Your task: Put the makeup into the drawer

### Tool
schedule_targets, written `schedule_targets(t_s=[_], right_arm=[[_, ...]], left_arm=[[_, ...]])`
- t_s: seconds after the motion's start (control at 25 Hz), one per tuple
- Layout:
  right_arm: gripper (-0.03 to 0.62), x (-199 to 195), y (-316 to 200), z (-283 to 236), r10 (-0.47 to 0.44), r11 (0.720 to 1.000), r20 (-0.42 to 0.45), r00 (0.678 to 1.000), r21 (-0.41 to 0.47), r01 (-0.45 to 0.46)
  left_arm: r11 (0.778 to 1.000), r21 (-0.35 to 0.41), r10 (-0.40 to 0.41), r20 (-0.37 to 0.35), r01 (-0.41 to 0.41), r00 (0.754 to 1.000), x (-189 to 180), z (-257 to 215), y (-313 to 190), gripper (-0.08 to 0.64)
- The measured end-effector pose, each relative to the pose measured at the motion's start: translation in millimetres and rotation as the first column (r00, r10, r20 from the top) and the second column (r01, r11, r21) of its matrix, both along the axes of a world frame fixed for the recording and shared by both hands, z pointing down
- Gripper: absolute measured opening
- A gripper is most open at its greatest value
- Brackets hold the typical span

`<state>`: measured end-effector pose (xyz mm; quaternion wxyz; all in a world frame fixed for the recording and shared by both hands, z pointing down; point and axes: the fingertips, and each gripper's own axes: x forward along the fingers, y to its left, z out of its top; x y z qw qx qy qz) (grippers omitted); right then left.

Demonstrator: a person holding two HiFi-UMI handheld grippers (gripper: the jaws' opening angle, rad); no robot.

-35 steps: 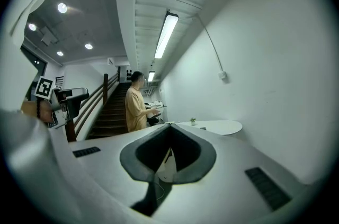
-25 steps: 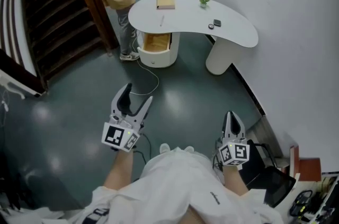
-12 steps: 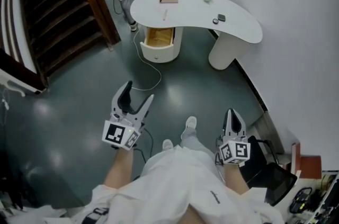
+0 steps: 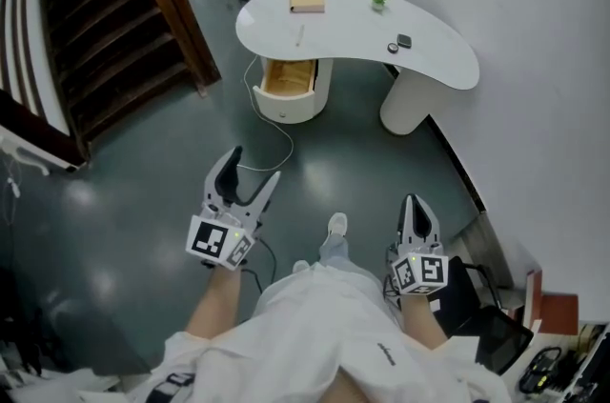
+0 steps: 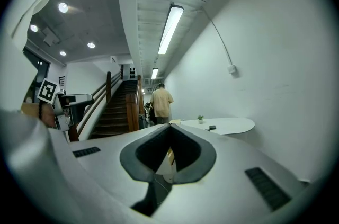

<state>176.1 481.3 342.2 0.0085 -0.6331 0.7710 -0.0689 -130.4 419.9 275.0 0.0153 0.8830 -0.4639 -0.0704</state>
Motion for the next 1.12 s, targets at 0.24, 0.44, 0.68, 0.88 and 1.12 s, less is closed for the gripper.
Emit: schedule_targets(t_s=[0.24, 0.44, 0.68, 0.88, 1.12], right_arm=[[0.017, 21, -63, 9, -0.024, 1.0, 0.011, 1.0, -0.014, 0.024], [0.017, 44, -129, 5, -0.064, 0.998, 0.018, 0.998, -0.008, 0.064], [0.017, 72, -198, 5, -0.111, 0.994, 0.036, 0.993, -0.012, 0.111], [0.017, 90, -242, 8, -0.152, 0.988, 0.051, 0.987, -0.021, 0.154], [0.017, 103, -278, 12, -0.169, 0.985, 0.055, 0.984, -0.02, 0.171]], left_arm=[[1.0, -0.015, -0.011, -0.003, 0.011, 1.0, 27, 5, -60, 0.332], [1.0, -0.014, -0.026, 0.003, 0.026, 1.0, 57, 0, -117, 0.333], [0.998, -0.021, -0.058, 0.023, 0.059, 0.998, 92, -1, -174, 0.332], [0.995, -0.03, -0.092, 0.032, 0.093, 0.995, 114, -3, -211, 0.331], [0.992, -0.042, -0.116, 0.029, 0.117, 0.993, 125, 1, -240, 0.331]])
